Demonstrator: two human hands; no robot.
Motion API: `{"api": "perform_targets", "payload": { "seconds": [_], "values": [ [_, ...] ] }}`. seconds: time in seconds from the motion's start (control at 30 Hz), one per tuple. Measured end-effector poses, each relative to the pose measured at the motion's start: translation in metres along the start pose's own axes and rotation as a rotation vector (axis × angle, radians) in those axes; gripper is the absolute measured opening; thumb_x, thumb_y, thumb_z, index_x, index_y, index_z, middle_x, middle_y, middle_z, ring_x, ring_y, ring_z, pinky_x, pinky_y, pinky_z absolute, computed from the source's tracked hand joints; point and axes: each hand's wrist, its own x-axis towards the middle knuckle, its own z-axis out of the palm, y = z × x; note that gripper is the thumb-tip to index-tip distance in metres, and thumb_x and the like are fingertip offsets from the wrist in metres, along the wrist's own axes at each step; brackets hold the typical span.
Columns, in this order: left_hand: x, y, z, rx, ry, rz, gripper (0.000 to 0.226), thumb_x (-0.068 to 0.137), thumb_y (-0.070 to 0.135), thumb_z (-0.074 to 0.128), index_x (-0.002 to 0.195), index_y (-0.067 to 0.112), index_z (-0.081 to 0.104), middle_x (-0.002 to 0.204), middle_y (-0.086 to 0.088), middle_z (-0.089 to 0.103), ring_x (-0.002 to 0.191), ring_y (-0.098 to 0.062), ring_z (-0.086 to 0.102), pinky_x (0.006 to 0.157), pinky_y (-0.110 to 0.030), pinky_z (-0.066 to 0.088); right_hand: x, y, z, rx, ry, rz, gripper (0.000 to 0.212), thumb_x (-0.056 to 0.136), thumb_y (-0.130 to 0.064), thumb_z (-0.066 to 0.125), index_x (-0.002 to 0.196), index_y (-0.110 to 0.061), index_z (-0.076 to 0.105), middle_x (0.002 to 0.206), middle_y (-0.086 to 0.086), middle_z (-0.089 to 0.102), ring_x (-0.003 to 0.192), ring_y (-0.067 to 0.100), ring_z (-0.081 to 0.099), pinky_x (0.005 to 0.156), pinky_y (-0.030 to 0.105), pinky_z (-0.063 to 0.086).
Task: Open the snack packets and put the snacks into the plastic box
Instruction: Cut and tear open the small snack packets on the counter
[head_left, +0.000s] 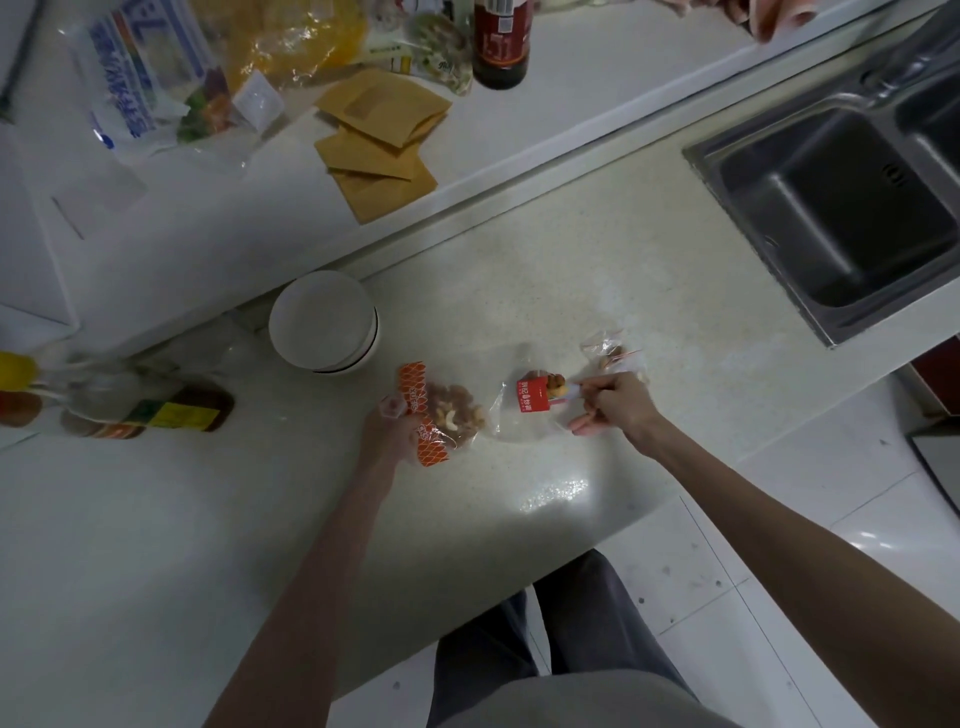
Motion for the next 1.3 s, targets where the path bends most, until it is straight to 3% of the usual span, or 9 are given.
{"api": "perform_targets", "payload": {
  "seconds": [0.1,0.23,0.43,0.57,0.67,0.83,1.0,1.13,1.3],
  "values": [
    [0.000,0.002,0.001,0.065,-0.006,0.040,0.025,0.082,-0.005,0.062,0.070,0.016,0.054,0.080,-0.010,0.054,0.067,-0.020,0.049,0.055,-0.026,0.036,-0.002,-0.001,-0.011,-0.019,0.008,-0.008,0.030,0.087,0.015,0.037,0.075,0.000,0.061,0.047,-0.001,0.052,0.047,0.025,0.064,0.061,0.037,0.061],
    [-0.002,0.005,0.003,0.002,0.014,0.000,0.030,0.078,-0.007,0.062,0.068,0.019,0.051,0.059,0.001,0.051,0.052,-0.015,0.043,0.044,-0.018,0.033,-0.006,-0.004,-0.025,-0.041,0.029,-0.034,0.029,0.084,0.016,0.035,0.071,-0.001,0.054,0.063,0.010,0.042,0.047,0.027,0.064,0.056,0.034,0.060],
    [-0.005,0.008,0.004,0.076,0.034,0.006,0.021,0.079,0.000,0.065,0.074,0.017,0.054,0.068,-0.003,0.057,0.057,-0.017,0.050,0.054,-0.025,0.037,-0.007,-0.003,-0.047,-0.086,0.076,0.002,0.027,0.086,0.014,0.037,0.089,0.017,0.064,0.070,0.019,0.064,0.053,0.028,0.069,0.054,0.033,0.059],
    [-0.016,0.011,0.009,0.466,0.261,0.246,0.009,0.079,0.004,0.067,0.085,0.004,0.060,0.087,-0.013,0.061,0.077,-0.026,0.056,0.068,-0.032,0.041,-0.015,-0.012,-0.058,-0.115,0.098,0.000,0.025,0.082,0.016,0.036,0.086,0.022,0.060,0.074,0.019,0.065,0.054,0.029,0.069,0.055,0.033,0.059],
    [-0.038,0.024,0.014,0.521,0.379,0.467,0.002,0.084,0.000,0.062,0.084,-0.002,0.061,0.086,-0.017,0.059,0.080,-0.032,0.058,0.070,-0.034,0.045,-0.028,-0.030,-0.061,-0.166,0.074,-0.022,0.029,0.076,0.017,0.032,0.090,0.024,0.056,0.063,0.018,0.058,0.054,0.035,0.065,0.069,0.042,0.059],
    [-0.080,0.062,0.025,0.384,0.143,0.519,0.017,0.086,0.013,0.057,0.087,0.030,0.053,0.071,0.009,0.064,0.057,0.008,0.062,0.044,-0.006,0.044,-0.071,-0.082,-0.056,-0.252,-0.085,-0.108,0.027,0.083,0.014,0.035,0.091,0.020,0.060,0.052,0.017,0.059,0.060,0.042,0.067,0.069,0.055,0.058],
    [-0.107,0.092,0.032,0.567,0.163,0.696,0.024,0.071,0.017,0.073,0.086,0.023,0.055,0.072,0.007,0.063,0.066,-0.019,0.064,0.060,-0.026,0.052,-0.122,-0.140,-0.050,-0.328,-0.213,-0.233,0.030,0.088,0.010,0.043,0.095,0.005,0.071,0.047,0.002,0.051,0.046,0.023,0.060,0.057,0.037,0.059],
    [-0.123,0.104,0.033,0.615,0.120,0.655,0.024,0.069,0.027,0.069,0.085,0.029,0.051,0.077,0.004,0.063,0.071,-0.021,0.064,0.067,-0.037,0.056,-0.154,-0.168,-0.045,-0.396,-0.251,-0.286,0.029,0.090,0.006,0.046,0.094,-0.003,0.074,0.055,0.010,0.045,0.047,0.021,0.056,0.061,0.042,0.060],
    [-0.135,0.114,0.035,0.604,0.222,0.813,0.019,0.073,0.030,0.071,0.083,0.022,0.057,0.076,0.004,0.064,0.071,-0.016,0.060,0.060,-0.026,0.044,-0.172,-0.183,-0.043,-0.471,-0.253,-0.312,0.034,0.089,0.006,0.044,0.090,-0.007,0.076,0.048,0.004,0.045,0.046,0.019,0.054,0.059,0.044,0.060]
  ]
}}
